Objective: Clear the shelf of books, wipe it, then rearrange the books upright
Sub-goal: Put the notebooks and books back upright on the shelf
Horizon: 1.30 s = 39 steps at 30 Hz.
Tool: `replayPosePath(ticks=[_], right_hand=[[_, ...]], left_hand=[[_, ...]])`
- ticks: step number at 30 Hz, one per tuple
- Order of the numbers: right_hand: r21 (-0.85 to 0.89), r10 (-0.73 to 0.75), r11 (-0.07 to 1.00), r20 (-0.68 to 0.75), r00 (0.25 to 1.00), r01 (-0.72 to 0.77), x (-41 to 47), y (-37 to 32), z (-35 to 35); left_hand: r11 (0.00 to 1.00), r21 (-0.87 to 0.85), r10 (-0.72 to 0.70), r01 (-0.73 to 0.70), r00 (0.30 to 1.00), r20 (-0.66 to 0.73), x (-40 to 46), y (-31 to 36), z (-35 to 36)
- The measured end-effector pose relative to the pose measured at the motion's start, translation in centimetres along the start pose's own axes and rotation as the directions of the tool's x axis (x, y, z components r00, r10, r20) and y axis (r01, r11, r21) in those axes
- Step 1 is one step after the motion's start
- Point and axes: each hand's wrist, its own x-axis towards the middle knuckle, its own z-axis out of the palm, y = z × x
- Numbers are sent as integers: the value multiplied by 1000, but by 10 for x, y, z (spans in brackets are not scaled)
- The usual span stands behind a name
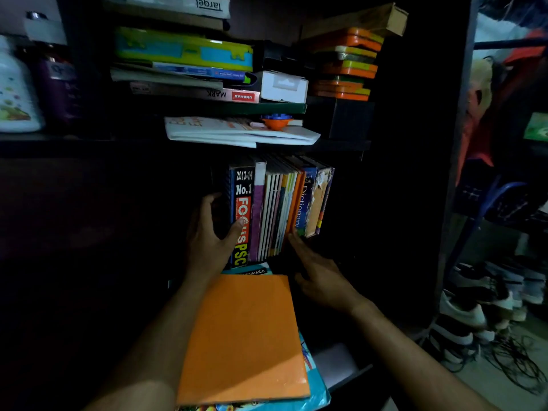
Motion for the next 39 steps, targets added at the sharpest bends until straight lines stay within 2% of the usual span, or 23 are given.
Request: replayPosePath(ticks=[2, 5, 10, 14, 17, 20, 22, 26, 27, 29, 32, 36, 39], right_hand=[[-40, -39, 998, -8, 999, 38, 2, 2, 2], [-55, -89, 995, -98, 991, 84, 0, -2, 3], [-199, -351, 922, -71, 934, 331, -4, -9, 2], [-259, -444, 877, -113, 889, 405, -8, -16, 1], [-255, -434, 889, -210, 876, 380, -14, -17, 0], [-171, -341, 940, -418, 842, 296, -17, -10, -2], [-139, -313, 949, -509, 802, 283, -18, -10, -3], [-189, -338, 941, -492, 803, 280, -17, -10, 1], [-127, -288, 957, -538, 792, 262, -18, -10, 1], [125, -88, 967, -656, 750, 223, -20, -9, -4], [329, 170, 932, -767, 619, 152, -24, -12, -14], [567, 478, 820, -757, 445, 83, -21, 0, -19], [661, 596, 748, -706, 382, 53, -21, 2, -21]], left_hand=[[1000, -10, -10, 10, 1000, 14, 1, -1, 0], [1000, -19, -17, 17, 1000, 23, 1, -1, -1], [999, -25, -32, 33, 998, 48, 1, 0, -5], [999, -38, -33, 35, 998, 55, 4, 0, -7], [996, -71, -42, 47, 996, 74, 5, 0, -8], [996, -72, -40, 43, 998, 55, 7, -3, -7], [997, -70, -34, 37, 998, 48, 6, -3, -7], [999, -45, -8, 10, 999, 48, 6, -5, -6], [1000, -29, -1, 3, 999, 53, 7, -5, -6], [999, -24, 29, -28, 998, 55, 10, -6, -7], [998, 8, 62, -63, 997, 45, 12, -9, -7], [999, 6, 34, -35, 997, 67, 12, -15, -7], [1000, 6, 22, -23, 997, 71, 12, -15, -7]])
